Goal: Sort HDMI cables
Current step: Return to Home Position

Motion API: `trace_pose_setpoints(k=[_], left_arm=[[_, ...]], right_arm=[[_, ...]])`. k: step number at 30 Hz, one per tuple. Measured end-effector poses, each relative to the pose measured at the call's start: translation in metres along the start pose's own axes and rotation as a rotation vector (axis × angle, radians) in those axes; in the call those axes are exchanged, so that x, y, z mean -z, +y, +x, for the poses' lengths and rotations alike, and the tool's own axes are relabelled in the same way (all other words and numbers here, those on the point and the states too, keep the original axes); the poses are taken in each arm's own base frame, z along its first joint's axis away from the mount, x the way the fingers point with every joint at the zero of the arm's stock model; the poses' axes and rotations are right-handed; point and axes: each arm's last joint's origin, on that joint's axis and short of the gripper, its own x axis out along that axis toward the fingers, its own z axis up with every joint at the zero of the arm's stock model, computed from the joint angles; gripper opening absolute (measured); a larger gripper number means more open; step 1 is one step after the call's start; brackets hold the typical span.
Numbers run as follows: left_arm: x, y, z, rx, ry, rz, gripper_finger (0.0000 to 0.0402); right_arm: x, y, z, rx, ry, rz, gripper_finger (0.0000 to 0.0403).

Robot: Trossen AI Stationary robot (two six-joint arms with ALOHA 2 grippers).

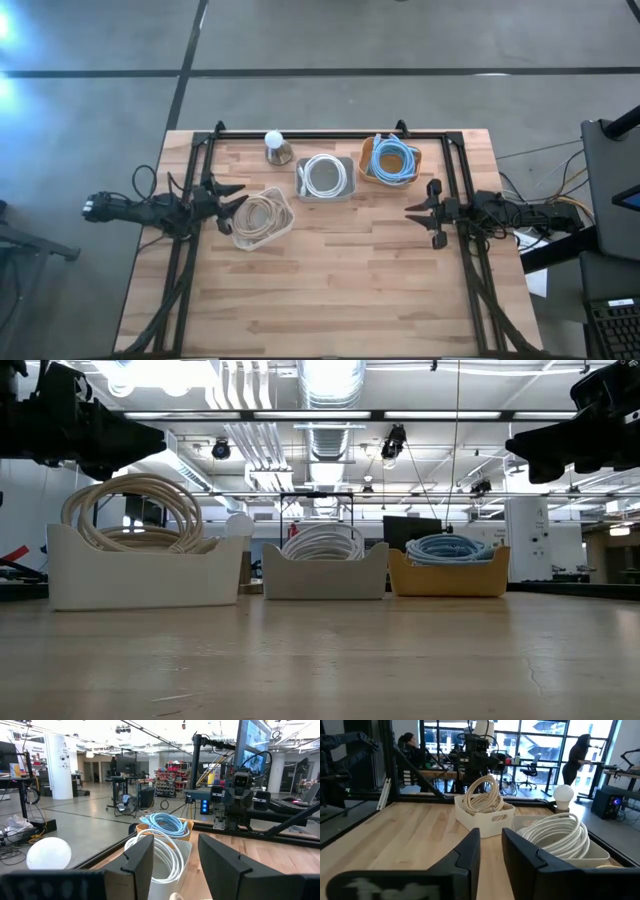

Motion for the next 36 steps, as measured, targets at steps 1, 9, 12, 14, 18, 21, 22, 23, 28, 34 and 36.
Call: trace_pose_setpoints(k=[1, 9, 12, 14, 18, 21, 22, 23, 28, 34, 36], left_arm=[[0.0000, 0.0000, 0.0000, 0.000, 0.000, 0.000, 0.0161], [0.0000, 0.0000, 0.0000, 0.000, 0.000, 0.000, 0.0161], [0.0000, 0.0000, 0.0000, 0.000, 0.000, 0.000, 0.0161], [0.0000, 0.0000, 0.0000, 0.000, 0.000, 0.000, 0.0161], [0.0000, 0.0000, 0.0000, 0.000, 0.000, 0.000, 0.0161], [0.0000, 0.0000, 0.0000, 0.000, 0.000, 0.000, 0.0161], [0.0000, 0.0000, 0.0000, 0.000, 0.000, 0.000, 0.0161], [0.0000, 0.0000, 0.0000, 0.000, 0.000, 0.000, 0.0161], [0.0000, 0.0000, 0.0000, 0.000, 0.000, 0.000, 0.0161], [0.0000, 0.0000, 0.0000, 0.000, 0.000, 0.000, 0.0161], [0.0000, 0.0000, 0.0000, 0.000, 0.000, 0.000, 0.0161]], right_arm=[[0.0000, 0.0000, 0.0000, 0.000, 0.000, -0.002, 0.0073], [0.0000, 0.0000, 0.0000, 0.000, 0.000, -0.003, 0.0072], [0.0000, 0.0000, 0.0000, 0.000, 0.000, -0.014, 0.0077], [0.0000, 0.0000, 0.0000, -0.001, 0.000, -0.015, 0.0081], [0.0000, 0.0000, 0.0000, 0.000, 0.000, -0.001, 0.0087], [0.0000, 0.0000, 0.0000, 0.000, 0.000, -0.013, 0.0090], [0.0000, 0.0000, 0.0000, 0.000, 0.000, -0.016, 0.0091], [0.0000, 0.0000, 0.0000, 0.000, 0.000, -0.015, 0.0091], [0.0000, 0.0000, 0.0000, 0.000, 0.000, -0.001, 0.0084], [0.0000, 0.0000, 0.0000, 0.000, 0.000, -0.010, 0.0072], [0.0000, 0.0000, 0.0000, 0.000, 0.000, -0.003, 0.0069]])
